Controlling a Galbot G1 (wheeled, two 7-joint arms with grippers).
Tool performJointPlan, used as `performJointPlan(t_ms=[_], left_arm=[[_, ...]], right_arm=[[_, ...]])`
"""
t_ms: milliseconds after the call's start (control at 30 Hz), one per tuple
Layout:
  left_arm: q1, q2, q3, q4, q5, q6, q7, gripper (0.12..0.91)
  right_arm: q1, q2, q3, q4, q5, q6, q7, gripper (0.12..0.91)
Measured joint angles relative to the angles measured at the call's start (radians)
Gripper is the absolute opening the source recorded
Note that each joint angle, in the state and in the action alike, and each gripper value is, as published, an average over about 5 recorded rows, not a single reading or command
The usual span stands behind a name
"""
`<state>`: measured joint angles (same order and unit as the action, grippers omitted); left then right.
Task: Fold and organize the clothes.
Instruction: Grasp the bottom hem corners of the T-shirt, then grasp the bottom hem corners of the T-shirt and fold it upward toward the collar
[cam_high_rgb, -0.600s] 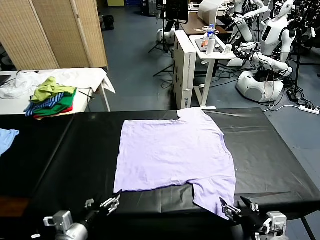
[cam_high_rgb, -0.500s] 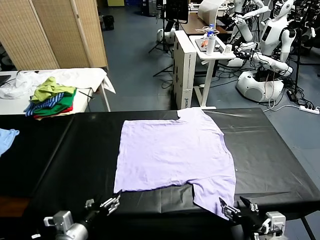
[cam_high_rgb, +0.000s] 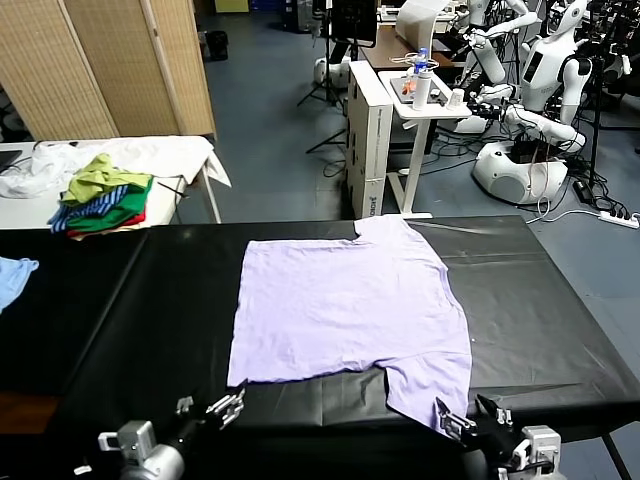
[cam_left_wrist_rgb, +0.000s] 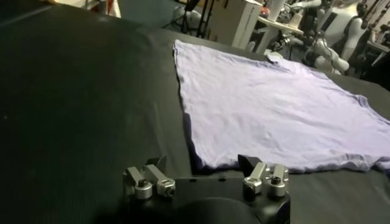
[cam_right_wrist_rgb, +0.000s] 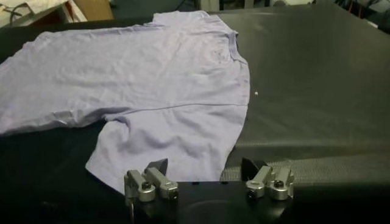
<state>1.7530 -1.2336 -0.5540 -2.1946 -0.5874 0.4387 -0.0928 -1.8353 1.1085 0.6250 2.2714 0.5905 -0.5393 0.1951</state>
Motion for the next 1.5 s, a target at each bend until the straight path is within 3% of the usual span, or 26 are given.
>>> performJointPlan(t_ms=[200, 300, 400, 633, 767, 1133, 1500], left_arm=[[-0.001, -0.006, 0.004, 0.007, 0.004, -0.002, -0.001, 0.396], [0.003, -0.008, 0.011, 0.004, 0.008, -0.001, 0.0, 0.255], [0.008, -0.008, 0.014, -0.004, 0.01, 0.001, 0.001, 0.17], [0.036, 0.002, 0.003, -0.035, 0.007, 0.001, -0.011, 0.146], [0.072, 0.016, -0.013, -0.07, 0.005, 0.001, -0.021, 0.146], [0.154, 0.019, -0.047, -0.17, -0.021, -0.019, -0.027, 0.146], [0.022, -0.046, -0.022, -0.139, -0.076, -0.071, -0.046, 0.146]], right_arm=[[-0.009, 0.001, 0.003, 0.017, 0.0, -0.002, 0.005, 0.241], [-0.017, 0.001, 0.007, 0.031, 0.0, -0.007, 0.02, 0.162], [-0.029, 0.0, 0.013, 0.049, -0.006, -0.029, 0.043, 0.14], [-0.092, -0.004, 0.034, 0.124, -0.019, -0.114, 0.089, 0.14], [-0.116, -0.01, 0.046, 0.156, -0.015, -0.126, 0.09, 0.14], [-0.021, -0.043, 0.046, 0.155, 0.046, -0.001, 0.036, 0.14], [0.201, -0.088, -0.025, 0.001, 0.067, 0.034, 0.044, 0.14]])
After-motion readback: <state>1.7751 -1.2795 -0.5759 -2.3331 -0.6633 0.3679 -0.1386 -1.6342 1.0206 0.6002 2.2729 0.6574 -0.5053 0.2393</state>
